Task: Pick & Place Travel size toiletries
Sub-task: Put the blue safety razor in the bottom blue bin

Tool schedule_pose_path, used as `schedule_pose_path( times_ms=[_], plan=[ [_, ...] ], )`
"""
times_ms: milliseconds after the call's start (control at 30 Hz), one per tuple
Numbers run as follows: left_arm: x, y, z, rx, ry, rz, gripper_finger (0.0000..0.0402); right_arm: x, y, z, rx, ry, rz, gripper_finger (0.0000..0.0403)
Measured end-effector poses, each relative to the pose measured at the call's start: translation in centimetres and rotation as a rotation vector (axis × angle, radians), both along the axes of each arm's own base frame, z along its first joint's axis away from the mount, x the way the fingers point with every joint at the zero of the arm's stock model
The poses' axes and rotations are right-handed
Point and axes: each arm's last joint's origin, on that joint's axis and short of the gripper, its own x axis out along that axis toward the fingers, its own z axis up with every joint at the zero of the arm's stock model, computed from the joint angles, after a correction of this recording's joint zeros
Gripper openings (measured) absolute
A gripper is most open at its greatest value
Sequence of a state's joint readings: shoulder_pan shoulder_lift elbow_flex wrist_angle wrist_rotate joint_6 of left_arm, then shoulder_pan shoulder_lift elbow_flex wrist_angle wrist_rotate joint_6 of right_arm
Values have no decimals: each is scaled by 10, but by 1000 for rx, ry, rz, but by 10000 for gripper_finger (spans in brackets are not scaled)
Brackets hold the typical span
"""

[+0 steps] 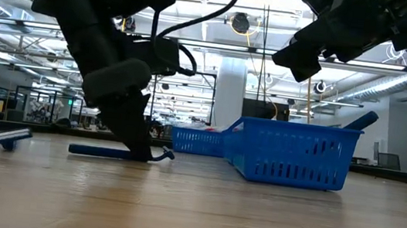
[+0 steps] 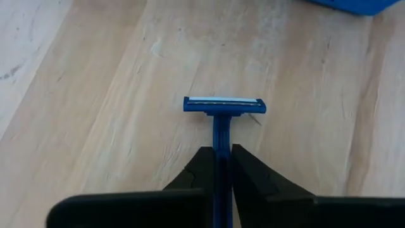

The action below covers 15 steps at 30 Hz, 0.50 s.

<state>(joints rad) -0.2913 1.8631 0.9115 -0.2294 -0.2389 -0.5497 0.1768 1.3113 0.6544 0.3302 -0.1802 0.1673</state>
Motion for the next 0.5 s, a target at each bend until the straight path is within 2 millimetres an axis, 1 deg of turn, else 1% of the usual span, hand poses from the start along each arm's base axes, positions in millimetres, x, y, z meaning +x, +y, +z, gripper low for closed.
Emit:
schedule_pose_path(
  times_ms=[67,133,200,333,433,500],
  plan=[
    [-1,0,8,3,-25,-24,18,0,0,0,-2,-1,1,215],
    [-3,0,20,11,-52,-46,9,0,0,0,-8,-3,3,215],
    [-7,1,34,25,-91,-40,11,0,0,0,-20,-7,8,215],
    [-3,-7,75,66,-335,-58,15,0,0,0,-23,-8,9,213],
    [0,-15,88,113,-454,-130,8,0,0,0,-26,-12,10,212],
    [6,-20,100,134,-573,-173,8,1,-1,1,-46,-30,-11,212]
  ],
)
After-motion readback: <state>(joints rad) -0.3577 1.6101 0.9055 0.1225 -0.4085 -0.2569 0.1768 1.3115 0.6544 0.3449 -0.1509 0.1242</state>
